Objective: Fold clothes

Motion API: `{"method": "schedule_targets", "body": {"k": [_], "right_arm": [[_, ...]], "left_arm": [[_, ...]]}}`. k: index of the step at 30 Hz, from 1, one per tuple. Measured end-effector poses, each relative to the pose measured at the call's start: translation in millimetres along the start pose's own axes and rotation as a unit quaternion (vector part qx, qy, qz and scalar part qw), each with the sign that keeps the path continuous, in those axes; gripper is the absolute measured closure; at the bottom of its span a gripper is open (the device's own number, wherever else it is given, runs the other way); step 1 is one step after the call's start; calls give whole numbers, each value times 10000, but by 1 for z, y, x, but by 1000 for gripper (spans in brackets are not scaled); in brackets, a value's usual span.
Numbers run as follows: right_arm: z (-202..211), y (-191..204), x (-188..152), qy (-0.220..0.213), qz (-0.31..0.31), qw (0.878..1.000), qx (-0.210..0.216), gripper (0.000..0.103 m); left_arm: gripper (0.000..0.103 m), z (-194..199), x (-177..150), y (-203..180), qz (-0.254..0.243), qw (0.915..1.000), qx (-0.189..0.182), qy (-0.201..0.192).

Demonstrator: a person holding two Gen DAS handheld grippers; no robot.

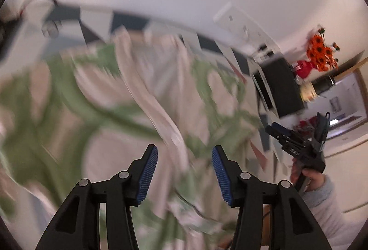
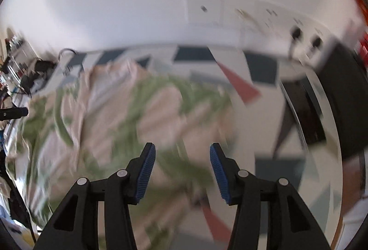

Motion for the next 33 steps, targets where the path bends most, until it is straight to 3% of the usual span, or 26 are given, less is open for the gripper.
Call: {"method": "schedule_targets", "body": {"k": [4,8,19,21,22,23,28,33], "right_arm": [[15,-14,-47,234,-410,9987,-216,51],[29,-11,-75,320,-724,9965,-286,51],[47,-2,-71,-56,254,9992,-314,51],[40,-12,-63,-89,465,9984,-307,51],[35,-17,-60,-97,569,9979,-305,51],[30,-20,-56,-115,668,9973,-274,51],[3,-20,-43,-188,1263,9918,55,51],[-17,10,-26,-488,2000,9785,111,51]], "left_arm": [[54,-29,-42,7,317,9988,-145,355],[54,-42,-75,19,856,9950,-261,447],[54,-80,-109,10,1577,9869,59,323],[54,-79,-107,5,1712,9851,105,-90],[73,-75,-105,3,1787,9831,149,-358],[98,-74,-104,3,1859,9813,217,-445],[98,-55,-84,-14,1956,9739,692,-919],[98,-13,-32,-58,1373,9745,959,-1494]]}}
Point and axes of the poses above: each gripper's, at about its wrist camera, not at the fingertips, and z roughly against the way its jaws point, y to its left, x to its top, the point moved 4 cm from there along -z, roughly the way its jaws point, and after that the axes turned 11 degrees about -x, right-handed, at the moved point
